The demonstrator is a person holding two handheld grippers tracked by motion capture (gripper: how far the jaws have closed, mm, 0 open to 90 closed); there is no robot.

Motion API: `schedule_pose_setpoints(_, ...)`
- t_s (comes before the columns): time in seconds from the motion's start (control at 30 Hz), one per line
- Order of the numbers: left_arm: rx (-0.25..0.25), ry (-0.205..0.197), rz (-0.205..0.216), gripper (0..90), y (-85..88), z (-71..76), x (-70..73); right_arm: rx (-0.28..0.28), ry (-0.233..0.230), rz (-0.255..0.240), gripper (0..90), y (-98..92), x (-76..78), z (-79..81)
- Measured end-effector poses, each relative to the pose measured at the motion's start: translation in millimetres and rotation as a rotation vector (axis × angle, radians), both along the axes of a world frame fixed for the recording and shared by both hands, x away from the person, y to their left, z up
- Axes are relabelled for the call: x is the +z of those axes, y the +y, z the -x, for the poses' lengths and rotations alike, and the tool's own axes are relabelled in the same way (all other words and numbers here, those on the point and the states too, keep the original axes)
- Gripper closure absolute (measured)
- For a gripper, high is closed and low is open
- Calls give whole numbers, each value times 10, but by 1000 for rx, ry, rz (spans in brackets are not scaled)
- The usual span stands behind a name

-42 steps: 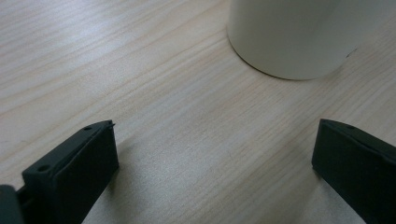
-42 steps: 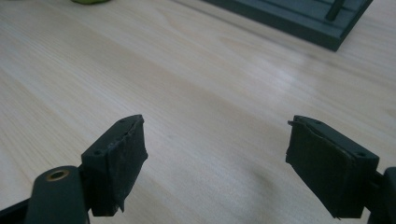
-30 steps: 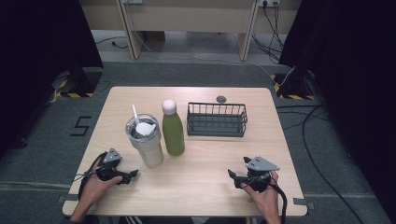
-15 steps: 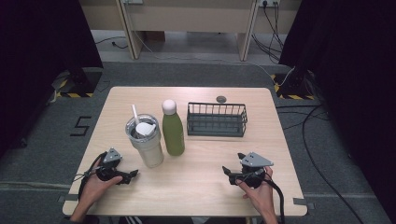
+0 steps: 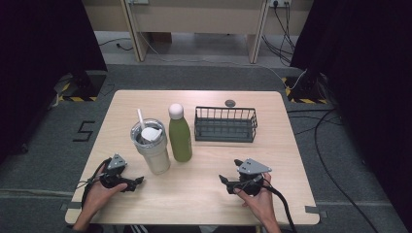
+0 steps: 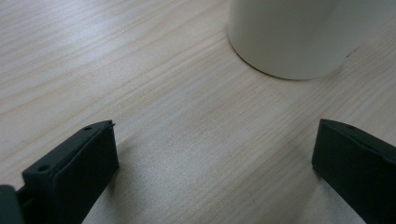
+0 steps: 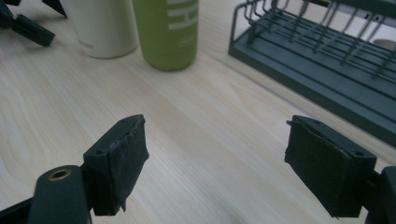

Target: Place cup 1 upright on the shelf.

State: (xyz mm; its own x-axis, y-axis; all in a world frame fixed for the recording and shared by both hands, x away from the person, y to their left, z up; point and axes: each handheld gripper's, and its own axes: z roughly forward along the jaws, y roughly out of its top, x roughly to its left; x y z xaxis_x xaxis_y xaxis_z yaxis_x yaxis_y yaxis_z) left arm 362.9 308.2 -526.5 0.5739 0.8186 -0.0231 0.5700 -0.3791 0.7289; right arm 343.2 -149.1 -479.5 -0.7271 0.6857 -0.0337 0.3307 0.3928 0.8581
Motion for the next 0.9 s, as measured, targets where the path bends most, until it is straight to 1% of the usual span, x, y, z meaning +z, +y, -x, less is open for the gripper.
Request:
schedule_pose_setpoints(0.03, 0, 0, 0, 0, 0, 0, 0, 0, 0, 0, 207, 0, 0, 0)
schedule_pose_setpoints(0.07, 0, 0, 0, 0, 0, 0, 0, 22, 6, -26, 205, 71, -2, -8)
schedule_pose_setpoints(0.1, 0, 0, 0, 0, 0, 0, 0, 22, 6, -26, 205, 71, -2, -8)
schedule_pose_setpoints(0.13, 0, 0, 0, 0, 0, 0, 0, 38, 3, -26, 202, 145, 1, -9)
schedule_pose_setpoints(0.2, 0, 0, -1, 0, 0, 0, 0, 58, -4, -27, 203, 211, 8, -10)
schedule_pose_setpoints(0.27, 0, 0, 0, 0, 0, 0, 0, 71, -9, -42, 204, 277, 12, -8)
schedule_pose_setpoints(0.37, 0, 0, -1, 0, 0, 0, 0, 87, -7, -18, 197, 362, 4, -14)
schedule_pose_setpoints(0.43, 0, 0, -1, 0, 0, 0, 0, 94, -10, -18, 196, 386, 2, -17)
schedule_pose_setpoints(0.47, 0, 0, -1, 0, 0, 0, 1, 106, -7, -27, 197, 442, 2, -17)
schedule_pose_setpoints(0.57, 0, 0, -1, 0, 0, 0, 1, 115, -10, -39, 196, 479, 2, -21)
schedule_pose_setpoints(0.67, 1, 0, -1, 0, 0, 0, 1, 138, -20, -45, 187, 573, 9, -27)
schedule_pose_setpoints(0.8, 0, 0, -1, 0, 0, 0, 1, 172, -33, -54, 182, 714, 38, -28)
schedule_pose_setpoints(0.9, 0, 0, 0, 0, 0, 0, 0, 190, -38, -75, 174, 847, 67, -47)
